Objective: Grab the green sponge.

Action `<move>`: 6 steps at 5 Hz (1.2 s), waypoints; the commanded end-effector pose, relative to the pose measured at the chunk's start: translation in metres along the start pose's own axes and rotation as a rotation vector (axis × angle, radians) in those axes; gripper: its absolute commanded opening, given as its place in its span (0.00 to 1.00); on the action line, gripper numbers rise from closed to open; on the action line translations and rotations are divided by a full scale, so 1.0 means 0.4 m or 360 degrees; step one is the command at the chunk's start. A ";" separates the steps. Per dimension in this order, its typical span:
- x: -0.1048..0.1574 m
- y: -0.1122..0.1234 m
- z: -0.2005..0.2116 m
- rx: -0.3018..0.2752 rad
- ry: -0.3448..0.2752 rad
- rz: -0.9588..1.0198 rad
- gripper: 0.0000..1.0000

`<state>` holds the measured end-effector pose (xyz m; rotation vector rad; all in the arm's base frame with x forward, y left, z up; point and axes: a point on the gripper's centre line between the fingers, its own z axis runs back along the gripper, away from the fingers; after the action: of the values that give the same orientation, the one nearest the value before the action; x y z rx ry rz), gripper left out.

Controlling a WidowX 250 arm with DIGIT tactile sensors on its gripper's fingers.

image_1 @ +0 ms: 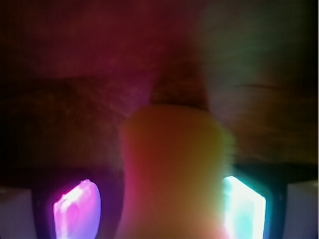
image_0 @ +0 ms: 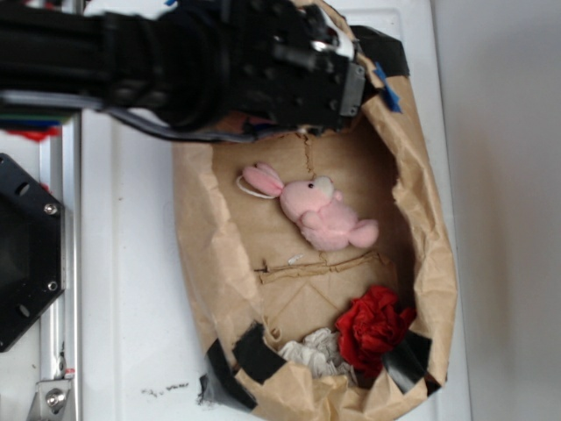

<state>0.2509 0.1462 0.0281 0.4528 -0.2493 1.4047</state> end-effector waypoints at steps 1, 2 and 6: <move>0.015 0.039 0.021 -0.0044 -0.0018 0.0046 0.00; 0.014 0.039 0.027 -0.0056 -0.0021 0.0051 0.00; -0.032 0.058 0.323 -0.0512 0.0158 -0.0724 0.00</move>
<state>0.2440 0.0704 0.1200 0.1729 -0.2001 0.9135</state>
